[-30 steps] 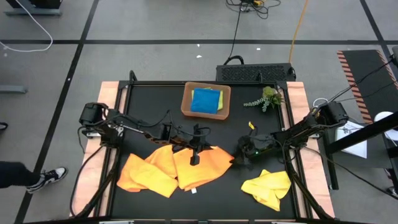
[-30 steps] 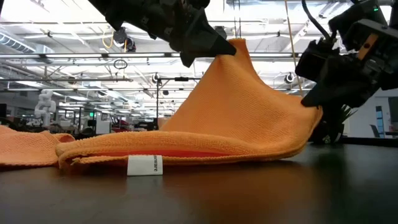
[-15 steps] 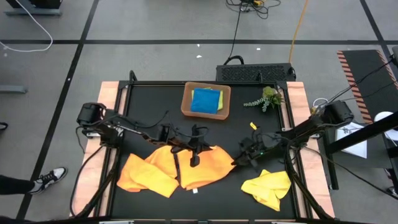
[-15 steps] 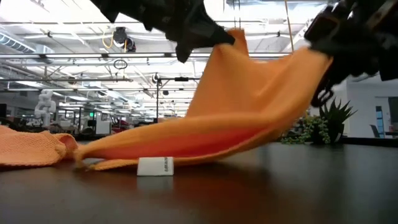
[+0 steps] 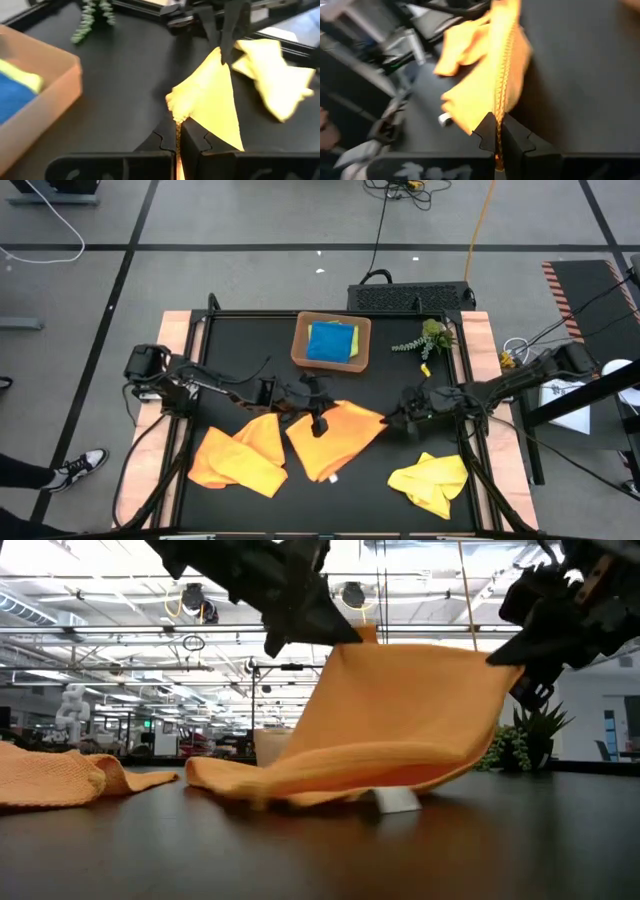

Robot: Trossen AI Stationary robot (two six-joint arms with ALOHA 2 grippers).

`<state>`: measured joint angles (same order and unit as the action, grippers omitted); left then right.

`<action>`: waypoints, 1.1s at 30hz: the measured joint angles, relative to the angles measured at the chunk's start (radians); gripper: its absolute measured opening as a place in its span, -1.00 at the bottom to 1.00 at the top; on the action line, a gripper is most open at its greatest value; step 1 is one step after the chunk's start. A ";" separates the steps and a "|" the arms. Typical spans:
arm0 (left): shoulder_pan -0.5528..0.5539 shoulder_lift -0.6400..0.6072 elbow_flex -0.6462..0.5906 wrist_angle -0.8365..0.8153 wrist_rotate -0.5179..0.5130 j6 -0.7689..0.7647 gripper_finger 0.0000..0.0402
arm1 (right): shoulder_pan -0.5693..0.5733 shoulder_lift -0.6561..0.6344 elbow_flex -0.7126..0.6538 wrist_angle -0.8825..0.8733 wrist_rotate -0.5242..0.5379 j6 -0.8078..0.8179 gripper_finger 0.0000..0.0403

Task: Fold microfiber towels
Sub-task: Fold the orange microfiber towel

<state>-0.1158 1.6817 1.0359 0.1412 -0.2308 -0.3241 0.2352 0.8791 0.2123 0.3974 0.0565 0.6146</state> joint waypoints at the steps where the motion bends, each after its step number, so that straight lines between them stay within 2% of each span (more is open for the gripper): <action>1: 0.013 0.000 0.000 -0.001 0.000 0.000 -0.99 | -0.011 -0.025 0.000 -0.039 0.019 -0.001 -1.00; 6: 0.076 0.000 0.000 -0.007 -0.042 0.007 -0.99 | -0.073 -0.093 0.002 -0.136 0.093 -0.029 -1.00; 19: 0.184 0.000 0.002 -0.053 -0.097 0.194 -0.99 | -0.162 -0.093 0.053 -0.154 0.301 -0.195 -1.00; 25: 0.198 0.000 0.002 -0.075 -0.089 0.315 -0.99 | -0.139 -0.058 0.079 -0.124 0.280 -0.212 -1.00; 33: 0.179 0.000 0.000 -0.143 -0.033 0.394 -0.99 | -0.042 0.137 0.079 0.024 0.247 -0.166 -1.00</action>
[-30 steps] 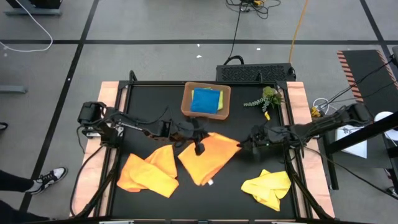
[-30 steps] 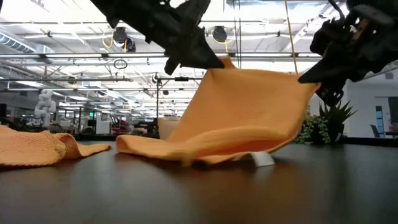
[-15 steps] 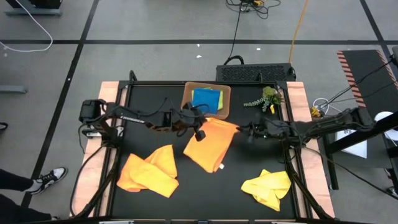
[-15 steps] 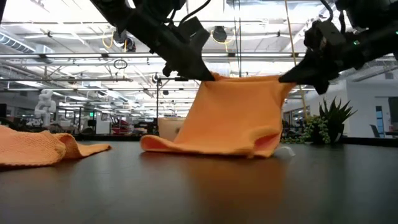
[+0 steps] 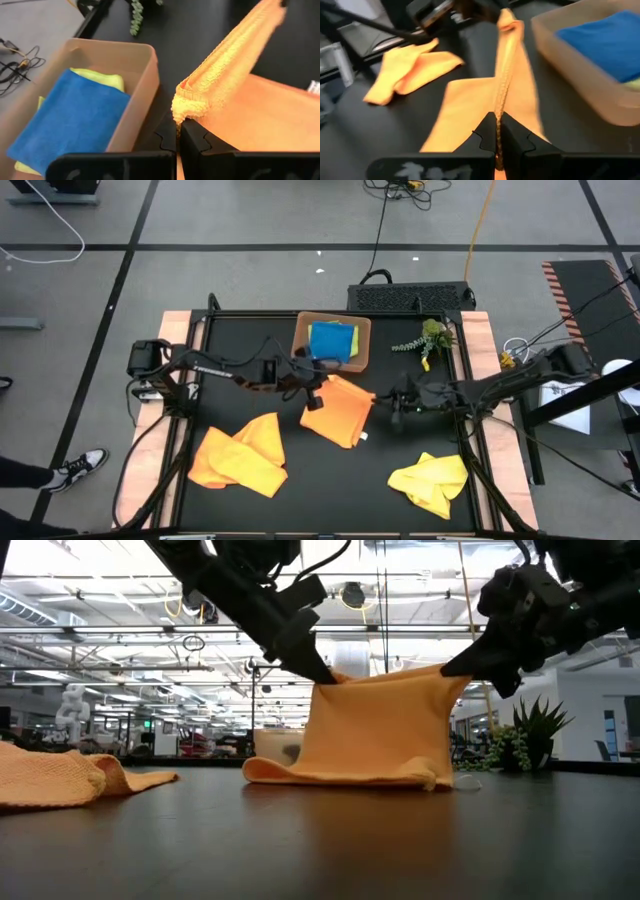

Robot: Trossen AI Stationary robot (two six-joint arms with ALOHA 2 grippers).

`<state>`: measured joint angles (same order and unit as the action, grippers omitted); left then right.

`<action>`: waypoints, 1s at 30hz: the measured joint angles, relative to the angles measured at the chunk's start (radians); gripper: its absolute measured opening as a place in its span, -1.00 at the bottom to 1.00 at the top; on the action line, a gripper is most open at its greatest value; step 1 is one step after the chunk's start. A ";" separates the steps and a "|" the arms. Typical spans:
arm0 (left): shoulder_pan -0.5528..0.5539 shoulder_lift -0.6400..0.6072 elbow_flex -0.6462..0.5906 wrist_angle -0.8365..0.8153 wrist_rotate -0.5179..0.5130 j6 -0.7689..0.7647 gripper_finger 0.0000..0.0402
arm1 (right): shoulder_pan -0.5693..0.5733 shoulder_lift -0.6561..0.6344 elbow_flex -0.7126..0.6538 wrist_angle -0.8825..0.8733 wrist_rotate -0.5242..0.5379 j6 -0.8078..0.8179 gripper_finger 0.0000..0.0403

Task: Fold microfiber towels
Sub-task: Fold the orange microfiber towel

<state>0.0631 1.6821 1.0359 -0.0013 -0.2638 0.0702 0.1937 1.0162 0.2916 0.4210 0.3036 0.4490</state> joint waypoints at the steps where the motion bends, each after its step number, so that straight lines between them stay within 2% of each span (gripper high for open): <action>1: -0.006 0.000 0.000 -0.006 0.000 0.003 -0.99 | 0.011 0.028 0.000 0.035 -0.016 0.002 -1.00; 13: -0.171 0.000 -0.001 -0.143 -0.022 0.003 -1.00 | 0.139 0.315 0.001 0.345 -0.051 0.059 -1.00; 18: -0.215 0.000 -0.011 -0.198 -0.046 -0.035 -1.00 | 0.156 0.458 0.063 0.393 -0.064 0.052 -1.00; 23: -0.228 -0.029 -0.075 -0.161 -0.056 -0.073 -1.00 | 0.156 0.581 0.144 0.398 -0.098 0.039 -1.00; 30: -0.261 -0.069 -0.198 -0.054 -0.051 -0.120 -1.00 | 0.164 0.681 0.211 0.405 -0.127 0.038 -0.97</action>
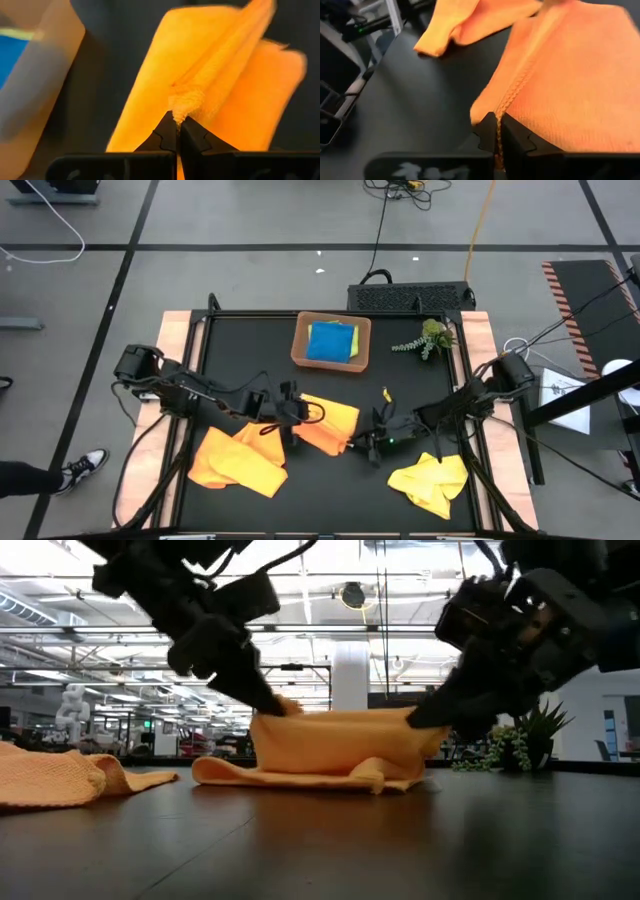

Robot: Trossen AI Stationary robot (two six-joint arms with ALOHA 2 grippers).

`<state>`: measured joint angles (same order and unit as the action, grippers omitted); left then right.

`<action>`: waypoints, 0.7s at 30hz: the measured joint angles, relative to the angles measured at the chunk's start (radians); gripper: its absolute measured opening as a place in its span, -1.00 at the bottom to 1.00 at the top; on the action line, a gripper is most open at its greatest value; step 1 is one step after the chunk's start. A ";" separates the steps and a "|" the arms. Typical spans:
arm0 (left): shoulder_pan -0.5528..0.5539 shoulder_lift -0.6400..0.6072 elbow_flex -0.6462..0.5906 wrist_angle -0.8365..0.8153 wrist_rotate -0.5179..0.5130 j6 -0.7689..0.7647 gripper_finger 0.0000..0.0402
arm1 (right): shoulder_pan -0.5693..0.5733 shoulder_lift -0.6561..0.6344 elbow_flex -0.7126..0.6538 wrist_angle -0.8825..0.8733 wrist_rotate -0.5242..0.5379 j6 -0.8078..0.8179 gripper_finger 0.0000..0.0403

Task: Fold microfiber towels
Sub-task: Fold the orange microfiber towel

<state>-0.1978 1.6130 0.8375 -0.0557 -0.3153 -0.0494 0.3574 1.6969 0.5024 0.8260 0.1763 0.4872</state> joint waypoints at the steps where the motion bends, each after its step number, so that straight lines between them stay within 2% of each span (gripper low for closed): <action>1: -0.005 -0.011 -0.015 -0.001 0.002 -0.008 -1.00 | 0.000 0.016 0.011 0.015 -0.003 -0.001 -0.96; 7: -0.028 -0.034 -0.047 0.033 0.049 -0.015 -0.82 | -0.007 0.083 0.038 0.091 -0.121 -0.009 -0.87; 12: -0.048 -0.048 -0.046 0.007 0.069 -0.013 -0.62 | 0.001 0.125 0.081 0.083 -0.223 -0.004 -0.66; 17: -0.076 -0.092 -0.043 -0.054 0.104 -0.053 -0.48 | 0.004 0.113 0.091 0.078 -0.236 -0.003 -0.34; 21: -0.094 -0.152 -0.043 -0.077 0.092 -0.084 -0.41 | 0.005 0.039 0.080 0.064 -0.234 -0.034 -0.16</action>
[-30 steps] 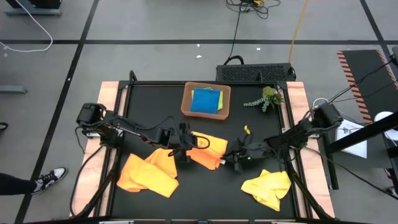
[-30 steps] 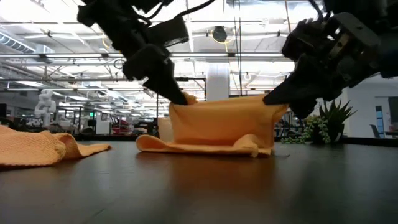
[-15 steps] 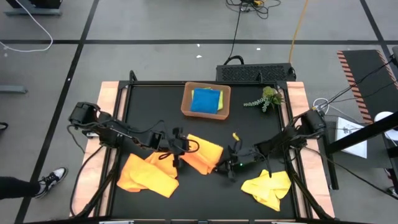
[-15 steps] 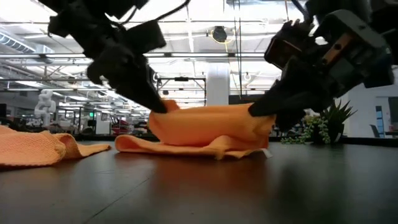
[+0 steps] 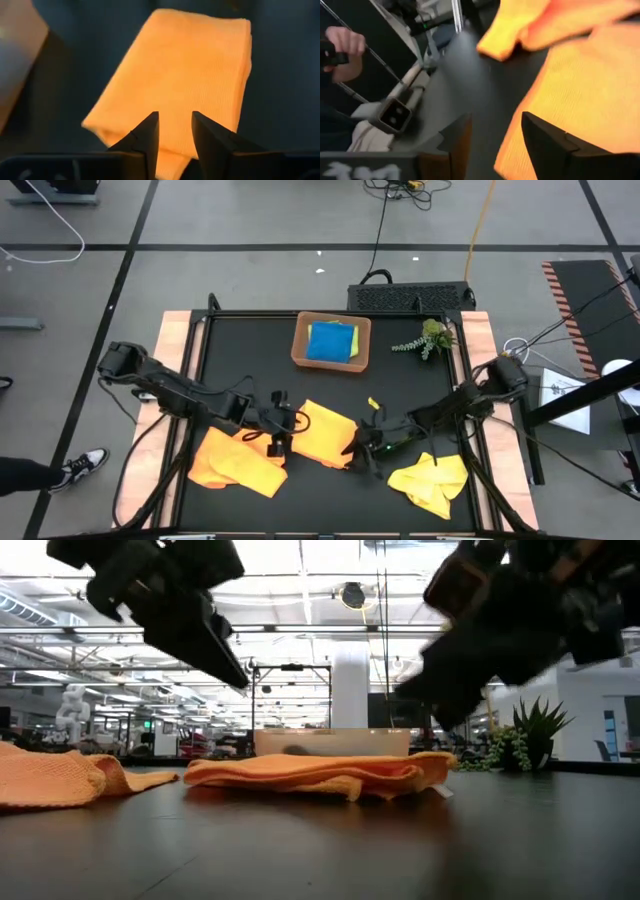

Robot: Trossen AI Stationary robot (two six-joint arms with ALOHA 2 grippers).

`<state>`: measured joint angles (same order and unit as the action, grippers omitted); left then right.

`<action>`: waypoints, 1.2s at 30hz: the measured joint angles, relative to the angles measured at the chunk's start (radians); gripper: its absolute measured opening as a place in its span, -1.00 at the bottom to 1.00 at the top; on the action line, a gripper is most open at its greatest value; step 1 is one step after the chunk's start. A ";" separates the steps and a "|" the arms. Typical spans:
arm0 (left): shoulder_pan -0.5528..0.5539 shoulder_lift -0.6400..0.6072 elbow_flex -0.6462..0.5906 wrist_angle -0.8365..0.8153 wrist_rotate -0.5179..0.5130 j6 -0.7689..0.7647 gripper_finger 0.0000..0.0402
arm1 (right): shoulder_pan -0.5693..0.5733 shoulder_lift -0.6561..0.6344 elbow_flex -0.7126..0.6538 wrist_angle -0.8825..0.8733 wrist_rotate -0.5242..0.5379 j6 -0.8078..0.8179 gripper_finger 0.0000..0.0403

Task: Fold microfiber towels
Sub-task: Fold the orange microfiber towel, then put the orange microfiber towel into the orange bin

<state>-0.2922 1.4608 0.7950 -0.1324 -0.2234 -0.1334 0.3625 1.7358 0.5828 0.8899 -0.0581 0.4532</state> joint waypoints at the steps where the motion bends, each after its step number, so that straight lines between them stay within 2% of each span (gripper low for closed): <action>1: -0.004 -0.019 -0.001 -0.016 -0.015 0.000 -0.41 | -0.002 -0.024 -0.004 -0.007 0.012 -0.006 -0.14; 6: 0.020 -0.036 -0.002 0.012 -0.109 -0.052 -0.41 | -0.007 -0.175 -0.049 -0.173 0.218 -0.007 -0.13; 9: 0.066 -0.011 0.000 0.031 -0.078 -0.086 -0.40 | -0.037 -0.224 -0.095 -0.260 0.293 0.059 -0.13; 14: 0.177 0.056 -0.003 0.033 0.059 -0.114 -0.40 | -0.087 -0.195 -0.155 -0.220 0.284 0.133 -0.04; 18: 0.287 0.111 -0.004 0.066 0.249 -0.111 -0.38 | -0.124 -0.124 -0.154 -0.126 0.197 0.160 0.16; 21: 0.368 0.124 0.001 0.111 0.319 -0.095 -0.29 | -0.153 -0.073 -0.152 -0.097 0.167 0.192 0.32; 25: 0.452 0.124 -0.001 0.111 0.416 -0.089 -0.06 | -0.177 -0.022 -0.152 -0.093 0.160 0.222 0.48; 29: 0.487 0.123 -0.001 0.098 0.477 -0.105 0.21 | -0.180 0.002 -0.152 -0.063 0.147 0.227 0.49; 33: 0.487 0.159 0.000 0.106 0.486 -0.131 0.42 | -0.178 0.009 -0.151 -0.064 0.137 0.214 0.39; 36: 0.481 0.217 0.000 0.135 0.491 -0.156 0.50 | -0.178 0.010 -0.151 -0.070 0.129 0.210 0.29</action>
<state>0.1888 1.6781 0.7950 0.0028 0.2673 -0.2894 0.1845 1.7458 0.4320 0.8203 0.0708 0.6628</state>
